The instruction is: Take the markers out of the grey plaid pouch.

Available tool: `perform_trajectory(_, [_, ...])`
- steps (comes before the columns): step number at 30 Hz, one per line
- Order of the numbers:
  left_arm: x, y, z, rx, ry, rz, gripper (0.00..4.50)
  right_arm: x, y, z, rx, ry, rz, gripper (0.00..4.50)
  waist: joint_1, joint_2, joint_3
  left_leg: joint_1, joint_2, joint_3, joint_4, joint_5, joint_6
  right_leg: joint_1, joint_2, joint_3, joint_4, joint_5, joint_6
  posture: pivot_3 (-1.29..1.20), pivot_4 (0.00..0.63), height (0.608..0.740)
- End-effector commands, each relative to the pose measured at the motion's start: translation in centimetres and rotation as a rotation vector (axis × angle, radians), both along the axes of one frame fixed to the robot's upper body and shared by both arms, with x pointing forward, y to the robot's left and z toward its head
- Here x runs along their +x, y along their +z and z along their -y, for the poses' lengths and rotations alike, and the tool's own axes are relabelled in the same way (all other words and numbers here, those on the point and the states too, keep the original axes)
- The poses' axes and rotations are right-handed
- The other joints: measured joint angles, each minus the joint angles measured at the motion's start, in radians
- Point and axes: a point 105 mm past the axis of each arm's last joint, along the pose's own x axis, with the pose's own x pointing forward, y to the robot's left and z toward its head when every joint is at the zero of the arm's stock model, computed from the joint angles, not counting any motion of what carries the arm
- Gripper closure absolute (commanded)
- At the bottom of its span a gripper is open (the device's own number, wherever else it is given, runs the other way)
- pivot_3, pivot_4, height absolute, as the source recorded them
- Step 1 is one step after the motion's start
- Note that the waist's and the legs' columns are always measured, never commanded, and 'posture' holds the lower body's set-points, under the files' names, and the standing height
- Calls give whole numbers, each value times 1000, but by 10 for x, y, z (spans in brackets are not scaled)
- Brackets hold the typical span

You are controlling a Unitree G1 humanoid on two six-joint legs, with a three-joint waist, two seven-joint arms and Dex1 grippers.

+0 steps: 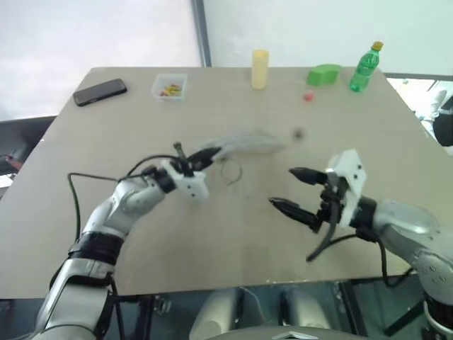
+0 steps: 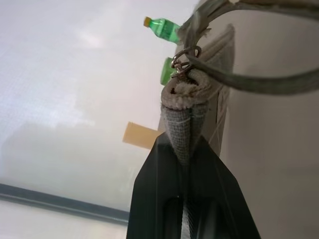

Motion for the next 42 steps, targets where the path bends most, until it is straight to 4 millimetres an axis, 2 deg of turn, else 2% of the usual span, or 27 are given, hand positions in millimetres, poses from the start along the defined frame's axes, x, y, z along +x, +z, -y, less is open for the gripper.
perform_trajectory(1, [0,15,6,-55,-24,16,4441,17,11,-19,74,-7,-41,0,1,0,0,-4,0,0,0,0,0,-5,0,1,1,0,0,0,150,740])
perform_trajectory(3, [0,16,7,-56,-29,13,4441,30,17,-31,113,-29,-57,0,-4,0,0,-15,-1,3,1,3,-4,-19,0,4,7,0,0,0,150,740])
perform_trajectory(10, [-2,16,8,-65,-31,8,4441,44,19,-58,160,-34,-103,0,-6,0,-1,-14,-2,3,2,1,0,-20,1,6,11,0,0,0,150,740])
perform_trajectory(15, [-7,16,10,-74,-34,7,4441,45,18,-66,166,-12,-119,0,-16,0,-1,-14,-3,4,2,2,-2,-20,3,6,12,0,0,0,150,740])
perform_trajectory(16, [-7,16,10,-74,-33,7,4500,45,18,-67,165,-11,-120,520,-19,0,-1,-14,-3,4,2,2,-2,-20,3,6,12,0,0,0,150,740])
perform_trajectory(17, [-8,16,10,-75,-32,6,4500,46,18,-66,163,-10,-123,705,-19,0,-1,-14,-3,4,2,2,-2,-20,3,6,13,0,0,0,150,740])
perform_trajectory(19, [-8,17,9,-79,-29,7,4500,46,16,-66,156,-7,-127,1549,-21,0,-1,-14,-3,4,2,2,-2,-21,3,6,13,0,0,0,150,740])
perform_trajectory(20, [-8,17,9,-80,-27,8,4500,46,15,-66,151,-5,-131,2205,-22,0,-1,-14,-3,4,2,2,-1,-21,3,7,13,0,0,0,150,740])
perform_trajectory(24, [-8,19,8,-90,-18,9,4500,47,10,-66,124,-6,-134,4098,-22,0,-1,-13,-3,4,2,2,-1,-21,3,7,13,0,0,0,150,740])
perform_trajectory(25, [-8,19,8,-91,-17,9,4500,47,9,-65,121,-12,-132,4458,-22,0,-1,-13,-2,4,2,2,-1,-21,5,7,13,0,0,0,150,740])
perform_trajectory(28, [-8,19,7,-95,-16,5,4500,52,8,-59,101,-47,-118,4458,-22,0,-1,-13,-2,4,2,2,-1,-21,5,7,13,0,0,0,150,740])
perform_trajectory(32, [-8,19,3,-114,-14,-5,4500,67,5,-36,33,-164,-76,4458,-21,0,-1,-13,-2,4,2,2,-1,-21,5,8,13,0,0,0,150,740])
perform_trajectory(42, [-18,16,0,-129,-72,-52,4500,115,-8,36,-84,-501,-106,4458,-19,0,-1,-13,-2,4,2,2,-2,-21,1,8,13,0,0,0,150,740])
